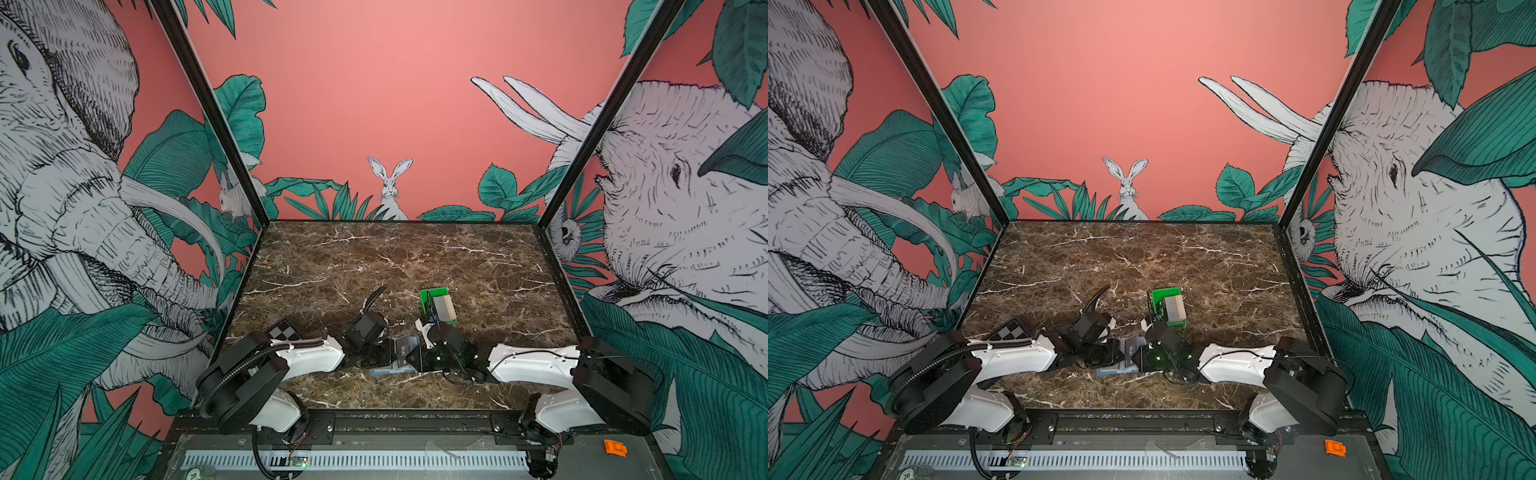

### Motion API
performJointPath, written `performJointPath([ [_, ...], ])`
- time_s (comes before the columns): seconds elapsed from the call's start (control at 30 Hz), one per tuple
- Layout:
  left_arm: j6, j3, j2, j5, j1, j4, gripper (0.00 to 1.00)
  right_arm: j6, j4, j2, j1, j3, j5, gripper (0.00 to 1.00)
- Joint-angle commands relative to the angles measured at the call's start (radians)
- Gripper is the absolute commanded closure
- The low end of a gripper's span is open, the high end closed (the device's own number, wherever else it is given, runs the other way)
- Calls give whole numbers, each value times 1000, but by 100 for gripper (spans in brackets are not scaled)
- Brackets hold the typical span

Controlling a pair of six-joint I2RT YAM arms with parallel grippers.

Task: Put the credit cards into the card holder

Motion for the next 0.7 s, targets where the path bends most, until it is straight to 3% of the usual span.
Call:
performJointPath([
  [0.0, -9, 4, 11, 1, -9, -1, 94, -34, -47, -14, 16, 45, 31, 82],
  [0.43, -25, -13, -95, -14, -3, -16, 91, -55, -134, 29, 39, 123, 59, 75],
  [0.67, -20, -73, -250, -19, 66, -65, 89, -55, -154, 54, 59, 171, 70, 73],
])
